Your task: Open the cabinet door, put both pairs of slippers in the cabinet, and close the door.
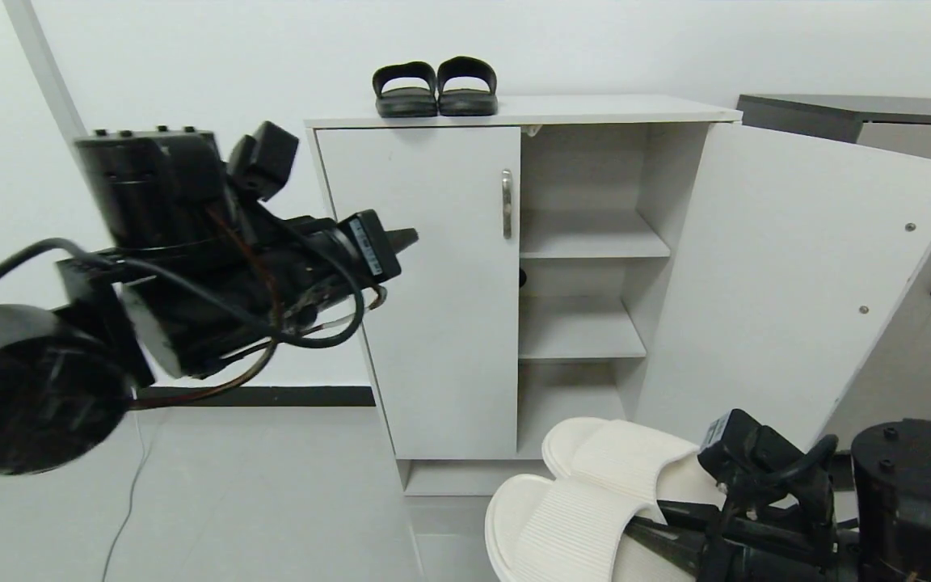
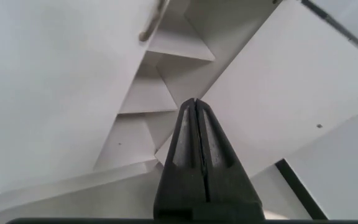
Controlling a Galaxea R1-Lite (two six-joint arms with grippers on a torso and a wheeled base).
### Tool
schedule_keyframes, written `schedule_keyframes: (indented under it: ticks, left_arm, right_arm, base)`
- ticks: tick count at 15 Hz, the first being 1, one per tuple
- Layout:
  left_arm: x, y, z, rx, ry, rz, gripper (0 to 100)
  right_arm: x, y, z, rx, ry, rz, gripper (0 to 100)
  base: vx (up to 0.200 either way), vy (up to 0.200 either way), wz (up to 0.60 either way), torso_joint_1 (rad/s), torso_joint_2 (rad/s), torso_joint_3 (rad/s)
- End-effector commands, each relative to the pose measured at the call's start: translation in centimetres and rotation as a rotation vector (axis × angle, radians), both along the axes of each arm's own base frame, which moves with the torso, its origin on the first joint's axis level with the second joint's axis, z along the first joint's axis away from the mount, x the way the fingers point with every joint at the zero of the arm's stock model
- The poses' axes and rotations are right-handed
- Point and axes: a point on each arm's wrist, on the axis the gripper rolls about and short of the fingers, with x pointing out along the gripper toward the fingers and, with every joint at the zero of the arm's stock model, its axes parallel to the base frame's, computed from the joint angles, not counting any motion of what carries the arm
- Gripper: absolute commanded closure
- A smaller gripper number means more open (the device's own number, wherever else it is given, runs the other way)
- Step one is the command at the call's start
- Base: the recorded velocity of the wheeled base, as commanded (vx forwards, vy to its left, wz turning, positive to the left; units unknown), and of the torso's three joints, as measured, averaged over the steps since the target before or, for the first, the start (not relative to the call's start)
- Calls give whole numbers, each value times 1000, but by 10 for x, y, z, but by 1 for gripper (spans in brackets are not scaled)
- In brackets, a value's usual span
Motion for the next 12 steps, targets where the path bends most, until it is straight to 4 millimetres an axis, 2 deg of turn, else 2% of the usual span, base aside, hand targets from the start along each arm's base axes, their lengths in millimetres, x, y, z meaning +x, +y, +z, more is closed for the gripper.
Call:
schedule_keyframes:
  ticks: [1,2,3,4,6,8,11,12]
  left_arm:
    - [-79,45,13,-20,-41,69,100]
    - [-105,59,9,-16,-31,112,100]
    - [-113,64,7,-11,-29,128,100]
    - [-153,87,-4,32,-40,183,100]
    - [-191,111,-29,124,-57,261,100]
    - [-232,129,-56,134,-113,357,100]
    - [-261,137,-97,165,-72,408,100]
    - [-270,138,-126,207,-25,454,100]
  right_arm:
    - [1,0,-3,-10,9,-3,100]
    - [1,0,-3,-9,8,-2,100]
    - [1,0,-3,-9,8,-2,100]
    - [0,0,-2,-8,7,-2,100]
    - [0,-1,-4,-11,10,-3,100]
    - [0,-1,-4,-13,10,-3,100]
    - [0,-1,-3,-8,6,-3,100]
    - [0,-2,-2,-6,2,-2,100]
  base:
    - [0,0,0,0,0,0]
    - [0,0,0,0,0,0]
    - [0,0,0,0,0,0]
    - [0,0,0,0,0,0]
    - [0,0,0,0,0,0]
    - [0,0,0,0,0,0]
    - [0,0,0,0,0,0]
    - [0,0,0,0,0,0]
